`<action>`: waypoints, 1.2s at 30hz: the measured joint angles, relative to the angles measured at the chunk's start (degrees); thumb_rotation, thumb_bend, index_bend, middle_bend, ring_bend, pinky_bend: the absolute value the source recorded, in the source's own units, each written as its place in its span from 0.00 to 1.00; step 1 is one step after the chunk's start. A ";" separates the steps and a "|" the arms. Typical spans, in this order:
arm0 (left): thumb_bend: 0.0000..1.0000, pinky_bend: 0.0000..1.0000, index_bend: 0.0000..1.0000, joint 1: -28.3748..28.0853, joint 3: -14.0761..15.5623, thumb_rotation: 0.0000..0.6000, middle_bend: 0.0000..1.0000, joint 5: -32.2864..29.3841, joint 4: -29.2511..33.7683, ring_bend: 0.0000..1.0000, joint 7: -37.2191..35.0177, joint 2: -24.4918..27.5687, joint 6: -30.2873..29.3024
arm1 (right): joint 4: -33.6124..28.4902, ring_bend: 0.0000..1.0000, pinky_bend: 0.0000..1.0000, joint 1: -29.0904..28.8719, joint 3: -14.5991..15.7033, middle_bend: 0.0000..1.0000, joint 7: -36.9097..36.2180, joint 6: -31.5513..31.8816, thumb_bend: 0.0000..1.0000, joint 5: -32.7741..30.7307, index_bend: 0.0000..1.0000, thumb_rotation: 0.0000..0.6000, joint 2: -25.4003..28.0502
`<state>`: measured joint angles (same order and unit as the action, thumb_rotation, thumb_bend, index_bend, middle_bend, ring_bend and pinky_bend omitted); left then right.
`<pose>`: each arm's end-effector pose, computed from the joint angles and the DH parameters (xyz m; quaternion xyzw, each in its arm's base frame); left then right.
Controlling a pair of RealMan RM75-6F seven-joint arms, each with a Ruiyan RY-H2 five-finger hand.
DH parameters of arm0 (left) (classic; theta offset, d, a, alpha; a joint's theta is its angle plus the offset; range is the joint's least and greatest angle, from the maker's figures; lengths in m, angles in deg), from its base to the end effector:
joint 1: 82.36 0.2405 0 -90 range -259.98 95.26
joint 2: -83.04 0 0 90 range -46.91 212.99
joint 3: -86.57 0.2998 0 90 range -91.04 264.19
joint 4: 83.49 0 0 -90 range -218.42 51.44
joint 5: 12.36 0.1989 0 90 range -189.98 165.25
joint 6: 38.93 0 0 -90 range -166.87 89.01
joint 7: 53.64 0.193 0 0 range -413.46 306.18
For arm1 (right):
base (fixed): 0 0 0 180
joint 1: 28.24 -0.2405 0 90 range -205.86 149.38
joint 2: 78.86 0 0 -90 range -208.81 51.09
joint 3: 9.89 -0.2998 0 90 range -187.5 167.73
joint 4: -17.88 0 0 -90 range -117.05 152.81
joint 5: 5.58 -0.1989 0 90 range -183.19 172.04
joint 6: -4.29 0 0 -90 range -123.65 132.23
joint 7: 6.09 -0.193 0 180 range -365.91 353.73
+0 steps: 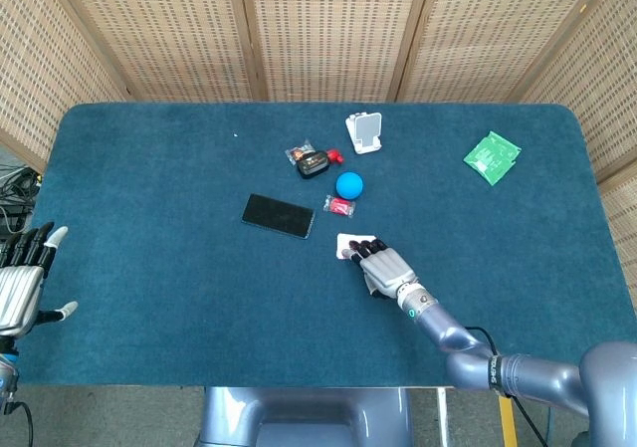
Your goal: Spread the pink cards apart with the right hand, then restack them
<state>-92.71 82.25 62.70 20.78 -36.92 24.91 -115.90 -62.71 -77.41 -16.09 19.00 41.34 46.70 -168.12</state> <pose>-0.3247 0.2624 0.1946 -0.6275 -0.3811 -0.2968 0.6106 -0.1857 -0.4103 -0.0786 0.8184 -0.4034 0.2235 0.3429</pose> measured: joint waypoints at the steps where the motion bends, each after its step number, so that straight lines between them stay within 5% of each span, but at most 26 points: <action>1: 0.00 0.00 0.00 0.00 0.03 1.00 0.00 0.03 0.01 0.00 -0.01 0.00 -0.04 | -0.50 0.03 0.13 0.04 0.42 0.09 -0.04 0.05 1.00 0.17 0.05 1.00 0.60; 17: 0.00 0.00 0.00 -0.01 0.51 1.00 0.00 0.89 0.73 0.00 0.33 -0.06 -0.82 | -7.52 0.05 0.15 2.88 6.85 0.11 -4.62 -0.46 1.00 6.01 0.07 1.00 10.24; 36: 0.00 0.00 0.00 -0.05 0.80 1.00 0.00 1.05 1.04 0.00 0.47 -0.12 -1.06 | -15.82 0.05 0.18 5.00 9.85 0.12 -10.75 -0.38 1.00 18.25 0.08 1.00 16.08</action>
<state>-92.76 83.04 63.76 21.82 -36.46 24.80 -116.97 -78.53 -72.41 -6.24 8.25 40.96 64.96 -152.04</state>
